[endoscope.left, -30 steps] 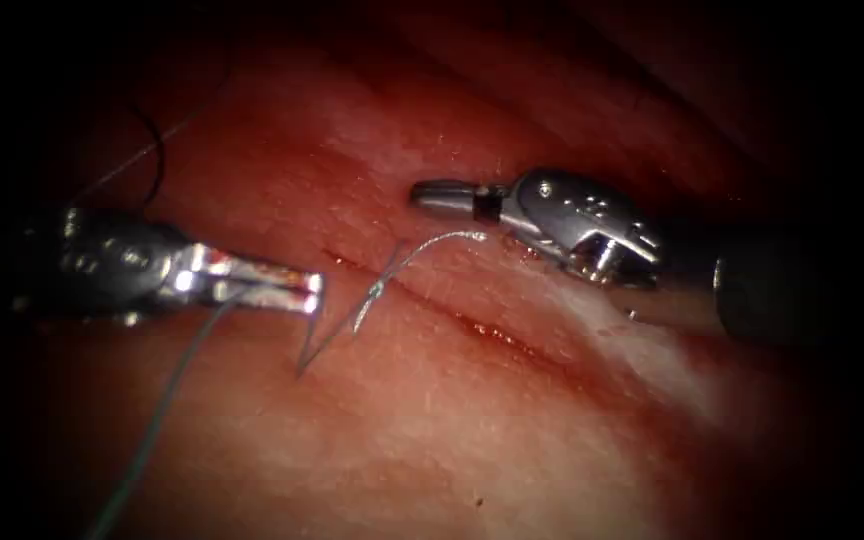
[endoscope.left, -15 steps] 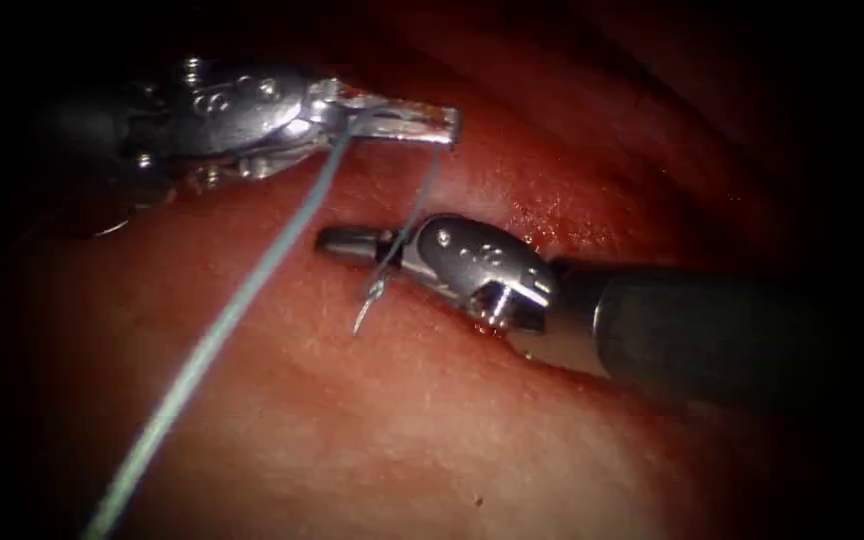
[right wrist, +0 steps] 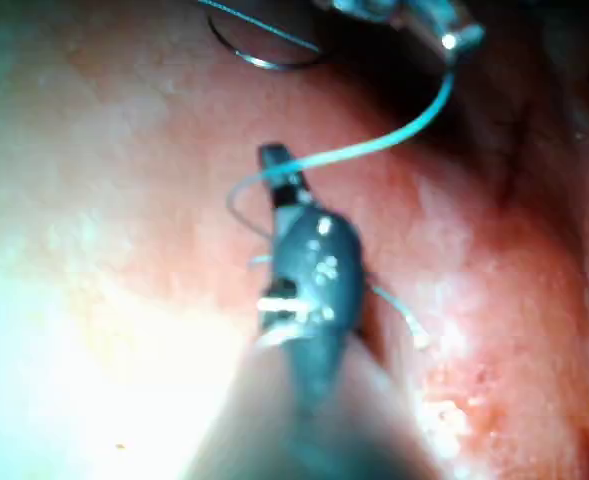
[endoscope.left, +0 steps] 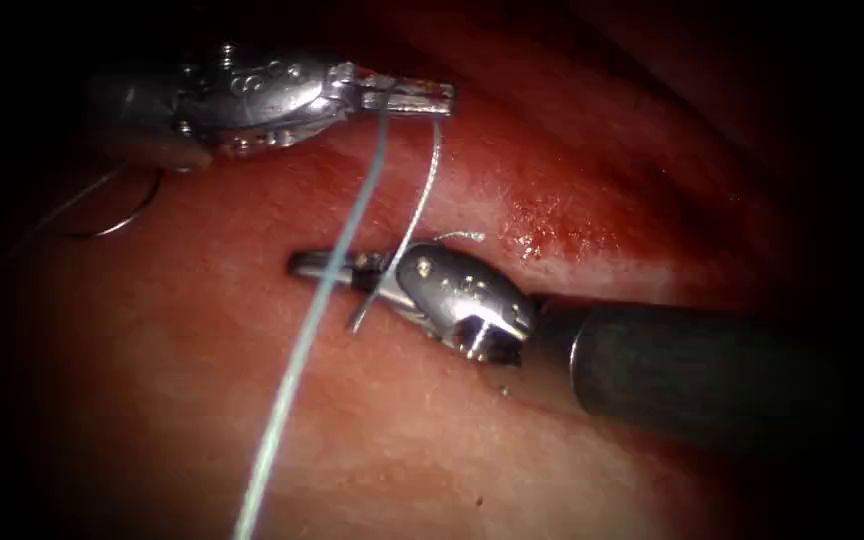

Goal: Wound Closure

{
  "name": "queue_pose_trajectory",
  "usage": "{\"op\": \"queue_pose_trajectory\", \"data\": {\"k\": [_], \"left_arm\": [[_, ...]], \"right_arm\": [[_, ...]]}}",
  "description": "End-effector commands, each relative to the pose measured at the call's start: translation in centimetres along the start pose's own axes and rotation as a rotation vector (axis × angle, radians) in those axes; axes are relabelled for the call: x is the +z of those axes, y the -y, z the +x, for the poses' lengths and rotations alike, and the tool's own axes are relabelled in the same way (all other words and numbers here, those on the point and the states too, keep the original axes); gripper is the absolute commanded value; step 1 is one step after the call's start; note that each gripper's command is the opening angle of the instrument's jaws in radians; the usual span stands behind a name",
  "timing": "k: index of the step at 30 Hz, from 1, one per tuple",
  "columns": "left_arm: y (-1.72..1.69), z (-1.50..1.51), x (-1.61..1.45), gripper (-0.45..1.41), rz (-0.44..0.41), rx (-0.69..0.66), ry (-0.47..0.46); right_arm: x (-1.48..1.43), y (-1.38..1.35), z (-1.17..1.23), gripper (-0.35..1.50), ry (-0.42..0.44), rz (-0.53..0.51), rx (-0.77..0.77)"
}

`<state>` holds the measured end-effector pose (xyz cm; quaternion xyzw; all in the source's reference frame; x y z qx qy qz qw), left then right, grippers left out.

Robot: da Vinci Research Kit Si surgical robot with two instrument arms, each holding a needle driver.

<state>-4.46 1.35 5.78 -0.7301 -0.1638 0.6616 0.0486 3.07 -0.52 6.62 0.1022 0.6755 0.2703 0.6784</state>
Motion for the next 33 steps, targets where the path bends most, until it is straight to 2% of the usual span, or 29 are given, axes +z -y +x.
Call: {"op": "queue_pose_trajectory", "data": {"k": [1, 16, 21, 30, 33], "left_arm": [[0.02, -0.09, 0.04, -0.45, 0.001, 0.002, 0.003], [-0.05, -0.68, -0.2, -0.45, 0.043, 0.041, 0.064], [-0.09, -0.91, -0.29, -0.45, 0.06, 0.042, 0.083], [-0.24, -1.13, -0.48, -0.45, 0.065, 0.026, 0.101], [-0.33, -1.17, -0.52, -0.45, 0.062, 0.024, 0.104]], "right_arm": [[0.06, 0.03, -0.06, -0.21, -0.011, 0.003, 0.003], [-0.16, 0.12, 0.17, -0.21, -0.171, 0.06, 0.06], [-0.18, 0.13, 0.22, -0.13, -0.218, 0.062, 0.074], [-0.27, 0.1, 0.34, -0.13, -0.256, 0.038, 0.092], [-0.31, 0.09, 0.36, -0.16, -0.302, 0.026, 0.105]]}}
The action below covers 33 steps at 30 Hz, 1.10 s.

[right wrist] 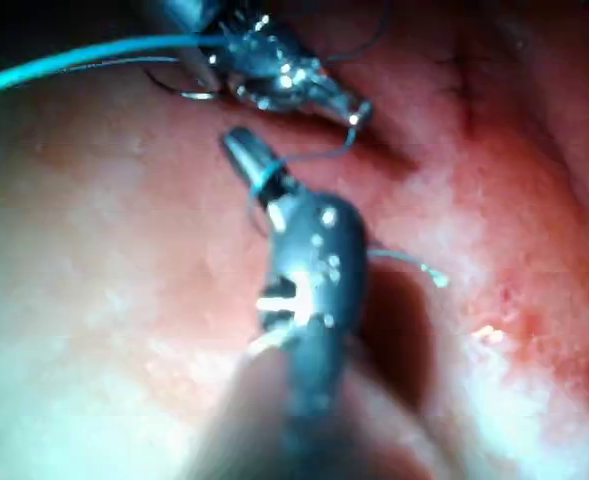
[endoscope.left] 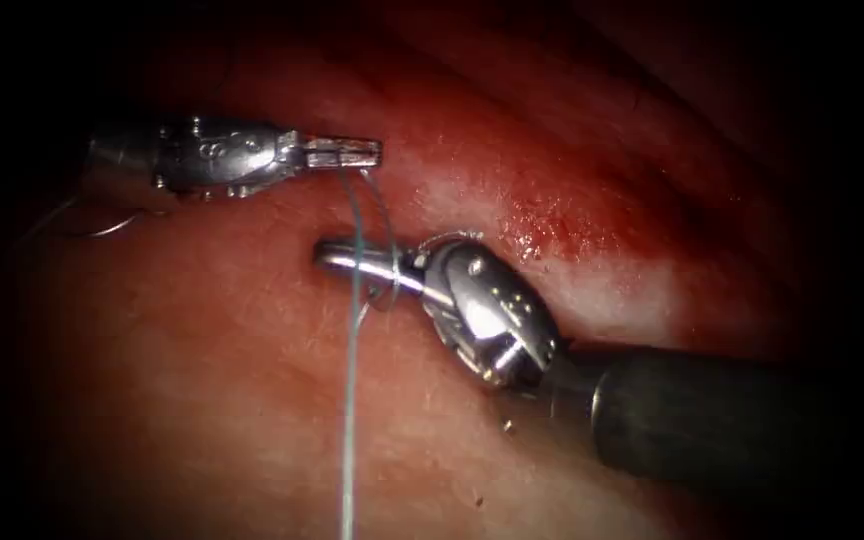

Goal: Wound Closure

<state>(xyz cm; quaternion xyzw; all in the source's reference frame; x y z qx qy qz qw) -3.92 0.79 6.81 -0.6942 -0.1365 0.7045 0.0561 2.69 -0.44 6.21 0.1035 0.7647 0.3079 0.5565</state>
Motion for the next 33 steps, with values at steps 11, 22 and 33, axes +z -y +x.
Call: {"op": "queue_pose_trajectory", "data": {"k": [11, 22, 33], "left_arm": [[-0.36, -0.2, 0.14, -0.45, -0.021, -0.009, 0.0], [-0.61, -0.16, 0.1, -0.45, -0.012, -0.012, -0.024], [-0.7, -0.07, 0.23, -0.45, -0.006, -0.017, -0.029]], "right_arm": [[0.02, -0.04, -0.03, -0.13, -0.052, -0.085, 0.038], [-0.21, -0.17, -0.01, 0.29, -0.071, -0.311, 0.165], [-0.3, -0.14, -0.21, 0.71, 0.072, -0.529, 0.497]]}}
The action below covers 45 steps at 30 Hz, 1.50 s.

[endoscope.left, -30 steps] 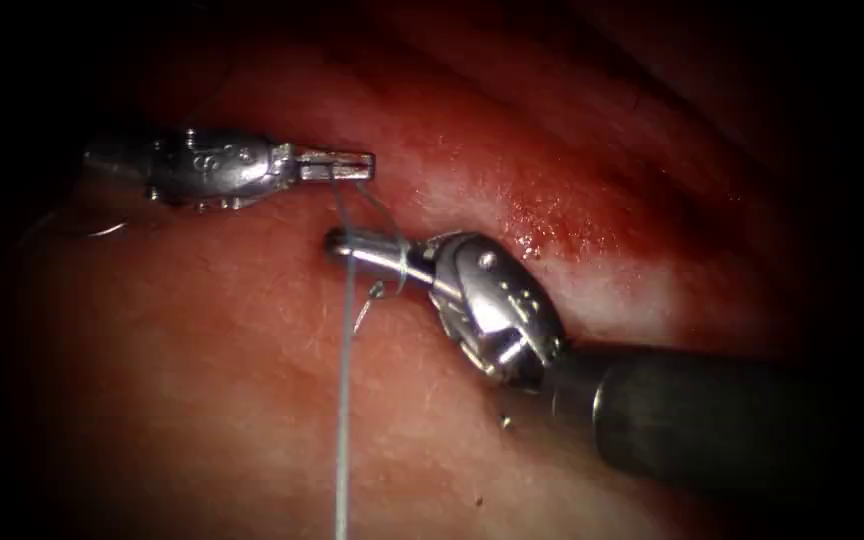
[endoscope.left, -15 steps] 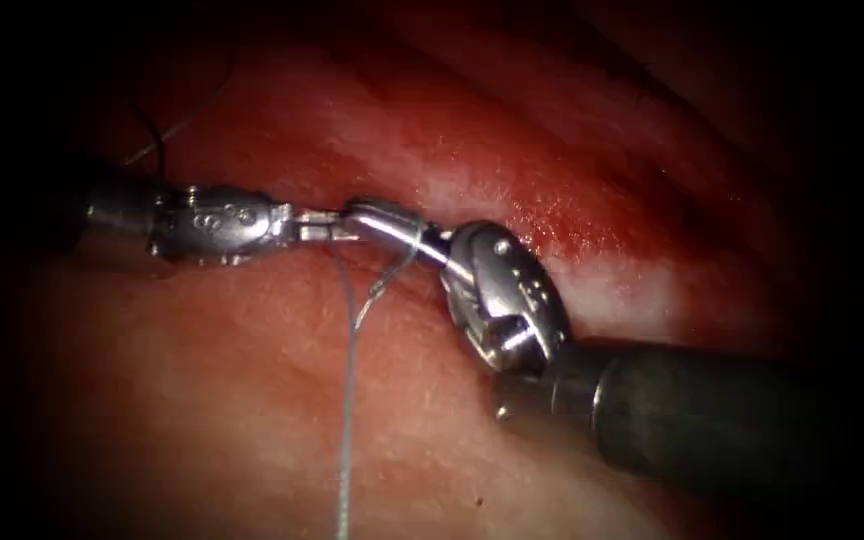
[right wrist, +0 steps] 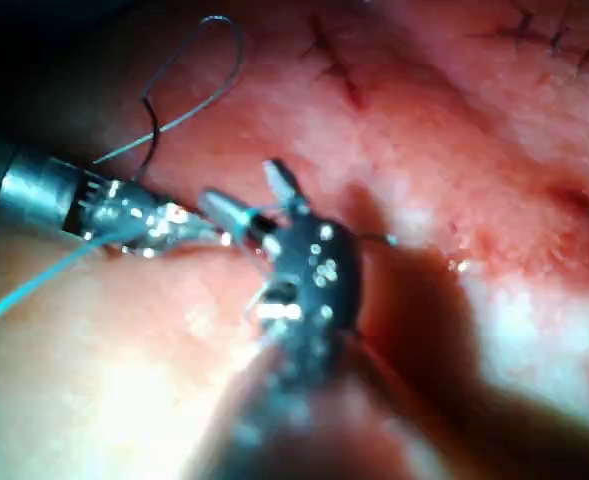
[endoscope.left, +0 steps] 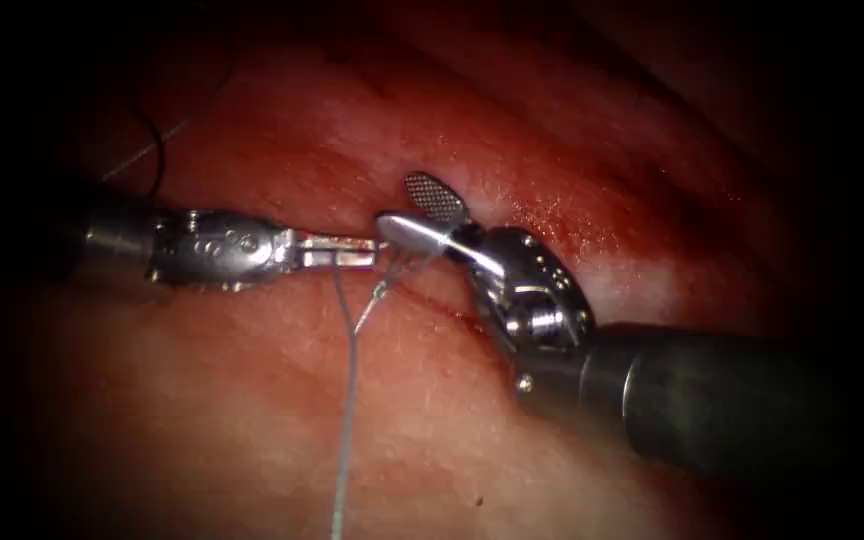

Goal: Wound Closure

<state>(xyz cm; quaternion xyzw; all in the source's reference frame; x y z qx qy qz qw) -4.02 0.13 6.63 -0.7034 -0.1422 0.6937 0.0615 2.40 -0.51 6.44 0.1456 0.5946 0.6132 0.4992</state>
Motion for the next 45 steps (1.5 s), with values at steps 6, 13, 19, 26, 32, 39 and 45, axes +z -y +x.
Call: {"op": "queue_pose_trajectory", "data": {"k": [6, 13, 19, 26, 32, 39, 45], "left_arm": [[-0.12, -0.02, 0.14, -0.45, -0.008, -0.003, -0.003], [-0.29, 0.01, 0.2, -0.45, -0.011, 0.011, -0.002], [-0.34, 0.07, 0.26, -0.45, -0.015, 0.032, -0.005], [-0.17, 0.08, 0.33, -0.45, -0.007, 0.04, -0.01], [-0.03, -0.01, 0.35, -0.45, -0.004, 0.044, -0.008], [-0.05, -0.13, 0.33, -0.45, -0.01, 0.053, 0.005], [-0.15, -0.2, 0.32, -0.45, -0.019, 0.066, 0.013]], "right_arm": [[0.0, -0.08, -0.19, 0.56, 0.04, -0.088, 0.165], [-0.03, -0.14, -0.3, 0.44, 0.003, -0.136, 0.351], [-0.05, -0.25, -0.43, 0.83, -0.045, -0.162, 0.558], [-0.07, -0.48, -0.61, 1.01, -0.061, -0.162, 0.72], [-0.1, -0.61, -0.72, 1.08, -0.065, -0.152, 0.834], [-0.14, -0.79, -0.87, 1.13, -0.067, -0.149, 0.924], [-0.09, -0.9, -0.95, 1.15, -0.117, -0.171, 0.957]]}}
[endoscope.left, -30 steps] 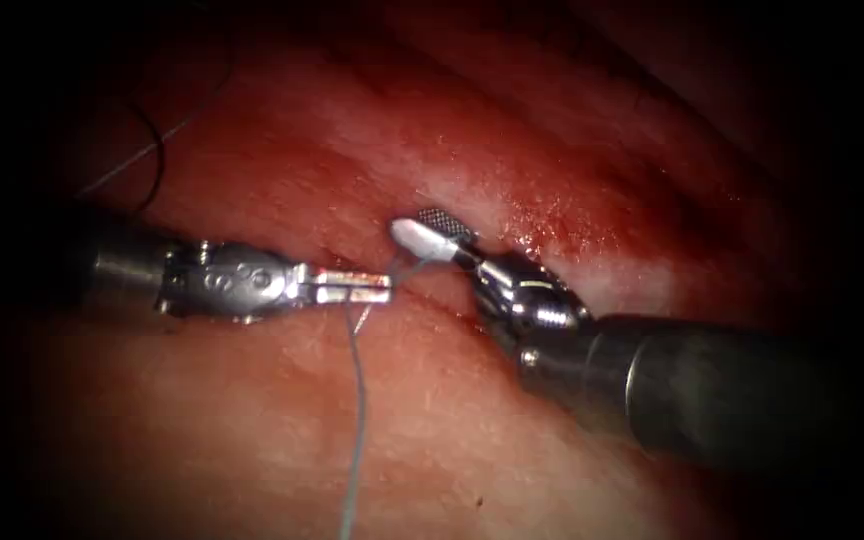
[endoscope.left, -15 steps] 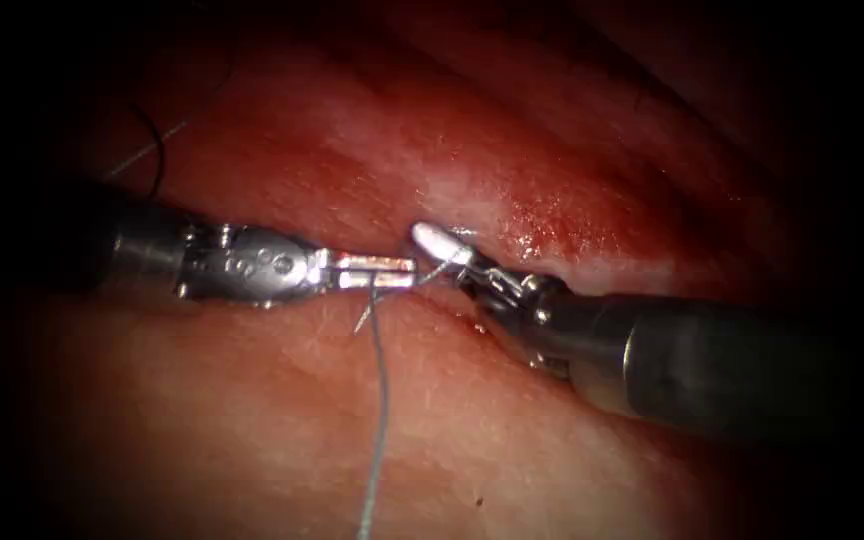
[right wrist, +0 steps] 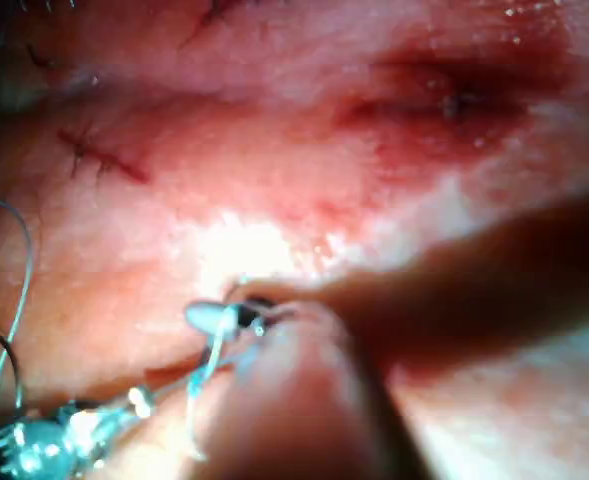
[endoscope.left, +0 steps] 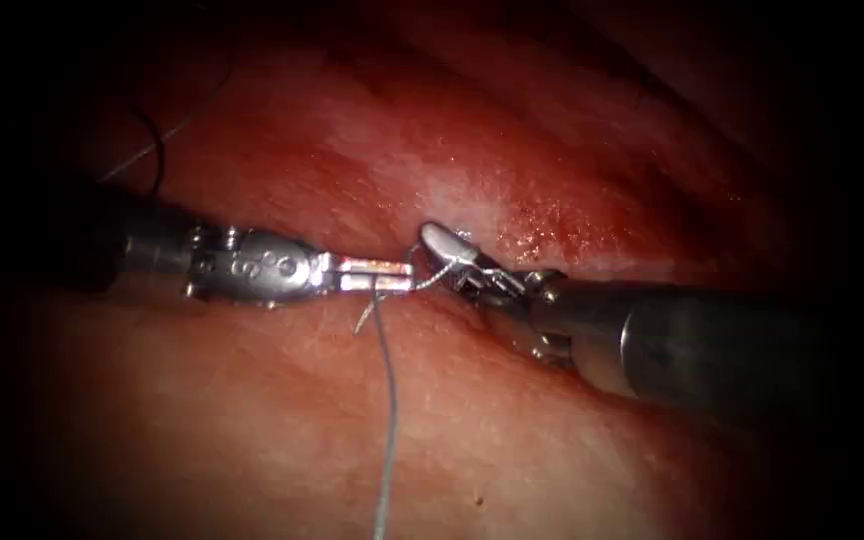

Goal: Wound Closure

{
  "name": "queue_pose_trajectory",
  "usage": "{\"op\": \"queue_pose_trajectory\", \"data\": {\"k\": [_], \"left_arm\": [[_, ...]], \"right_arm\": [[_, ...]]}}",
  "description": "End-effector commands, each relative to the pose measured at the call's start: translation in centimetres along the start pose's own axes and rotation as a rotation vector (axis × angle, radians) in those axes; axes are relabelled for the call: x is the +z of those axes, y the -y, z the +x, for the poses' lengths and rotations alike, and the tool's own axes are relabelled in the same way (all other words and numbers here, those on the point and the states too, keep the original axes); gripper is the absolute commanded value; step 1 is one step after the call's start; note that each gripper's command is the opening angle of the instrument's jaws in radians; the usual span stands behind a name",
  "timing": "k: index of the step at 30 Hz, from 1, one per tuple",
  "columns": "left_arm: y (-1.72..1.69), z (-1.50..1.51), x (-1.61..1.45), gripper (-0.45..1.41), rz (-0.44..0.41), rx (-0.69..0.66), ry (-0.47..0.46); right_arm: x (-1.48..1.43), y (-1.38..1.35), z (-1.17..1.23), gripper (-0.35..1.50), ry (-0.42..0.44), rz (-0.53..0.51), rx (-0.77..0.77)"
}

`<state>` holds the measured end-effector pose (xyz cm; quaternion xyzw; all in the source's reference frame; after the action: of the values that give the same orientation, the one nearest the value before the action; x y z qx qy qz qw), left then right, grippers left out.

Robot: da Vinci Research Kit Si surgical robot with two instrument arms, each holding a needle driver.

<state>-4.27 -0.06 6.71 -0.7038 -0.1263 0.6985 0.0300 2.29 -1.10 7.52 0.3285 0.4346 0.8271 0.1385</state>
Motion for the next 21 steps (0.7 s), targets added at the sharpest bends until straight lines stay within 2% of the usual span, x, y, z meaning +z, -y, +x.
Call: {"op": "queue_pose_trajectory", "data": {"k": [1, 21], "left_arm": [[-0.03, -0.07, 0.05, -0.45, 0.001, -0.001, 0.0], [-0.15, -0.03, -0.02, -0.45, -0.013, 0.0, -0.002]], "right_arm": [[0.08, -0.08, -0.03, 1.15, -0.013, 0.002, 0.0], [0.42, 0.03, -0.18, 1.06, 0.007, -0.007, 0.014]]}}
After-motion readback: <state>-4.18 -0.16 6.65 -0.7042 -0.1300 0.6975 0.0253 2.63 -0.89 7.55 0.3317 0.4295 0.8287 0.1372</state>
